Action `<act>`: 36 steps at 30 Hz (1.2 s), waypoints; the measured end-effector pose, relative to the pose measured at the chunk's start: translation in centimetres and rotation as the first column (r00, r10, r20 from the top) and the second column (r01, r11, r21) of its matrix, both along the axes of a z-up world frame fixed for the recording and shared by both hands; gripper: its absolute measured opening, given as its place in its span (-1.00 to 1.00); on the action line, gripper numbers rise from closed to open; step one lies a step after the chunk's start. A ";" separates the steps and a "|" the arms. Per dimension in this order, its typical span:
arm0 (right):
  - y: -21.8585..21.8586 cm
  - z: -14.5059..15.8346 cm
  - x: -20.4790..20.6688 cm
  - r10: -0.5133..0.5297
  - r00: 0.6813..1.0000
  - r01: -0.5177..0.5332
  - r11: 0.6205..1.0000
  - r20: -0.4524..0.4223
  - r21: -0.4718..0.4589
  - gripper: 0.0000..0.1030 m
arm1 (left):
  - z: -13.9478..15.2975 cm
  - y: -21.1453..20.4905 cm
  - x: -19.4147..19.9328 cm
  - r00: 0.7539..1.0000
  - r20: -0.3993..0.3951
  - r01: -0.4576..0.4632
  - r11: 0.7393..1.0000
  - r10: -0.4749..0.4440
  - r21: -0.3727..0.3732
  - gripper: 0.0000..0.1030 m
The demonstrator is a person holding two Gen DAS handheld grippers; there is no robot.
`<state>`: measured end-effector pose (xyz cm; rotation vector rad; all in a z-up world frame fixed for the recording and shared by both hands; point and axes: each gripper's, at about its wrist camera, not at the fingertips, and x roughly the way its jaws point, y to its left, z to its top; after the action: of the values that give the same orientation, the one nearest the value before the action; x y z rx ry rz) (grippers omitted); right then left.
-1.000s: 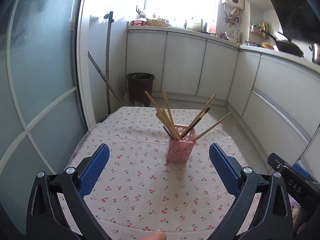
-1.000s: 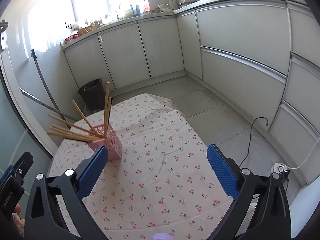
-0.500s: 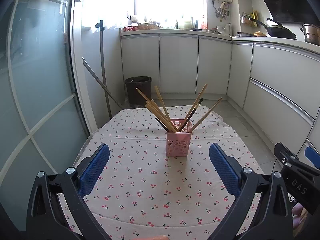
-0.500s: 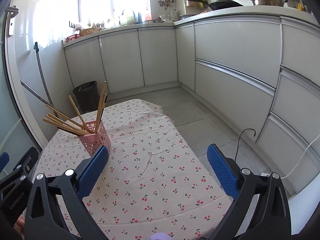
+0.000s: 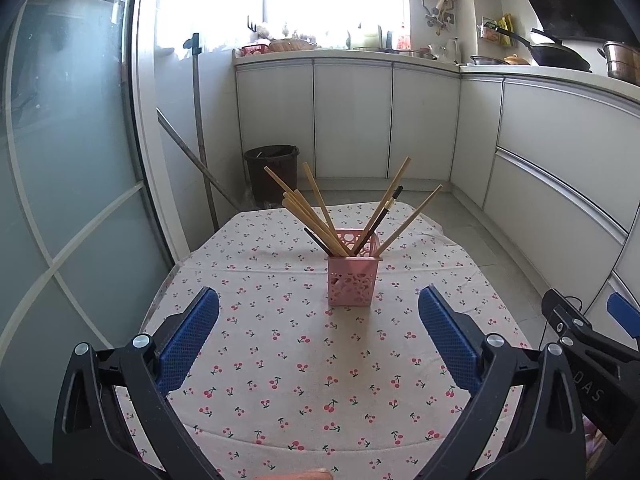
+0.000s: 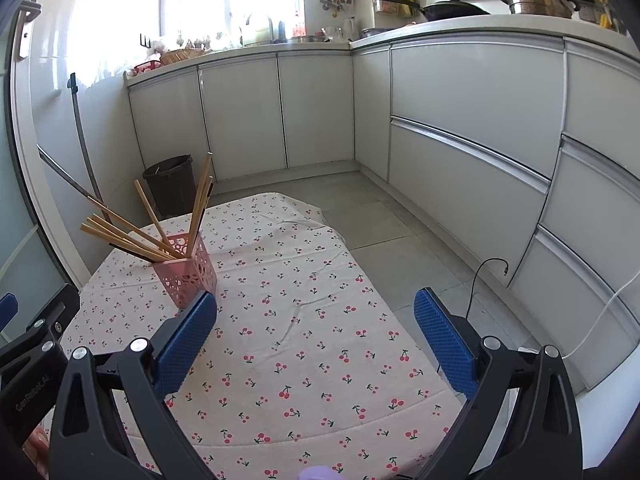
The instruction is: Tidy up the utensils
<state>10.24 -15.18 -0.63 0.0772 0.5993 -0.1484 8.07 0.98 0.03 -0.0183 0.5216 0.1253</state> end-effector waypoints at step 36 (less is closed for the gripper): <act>0.1 -0.7 0.2 0.002 0.999 -0.001 1.000 -0.032 0.014 0.87 | -0.6 0.2 0.4 0.999 -0.032 -0.018 1.000 0.018 -0.003 0.86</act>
<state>10.40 -15.09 -1.35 0.0881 0.6327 -0.1442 8.48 1.18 -0.56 -0.0244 0.5541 0.1424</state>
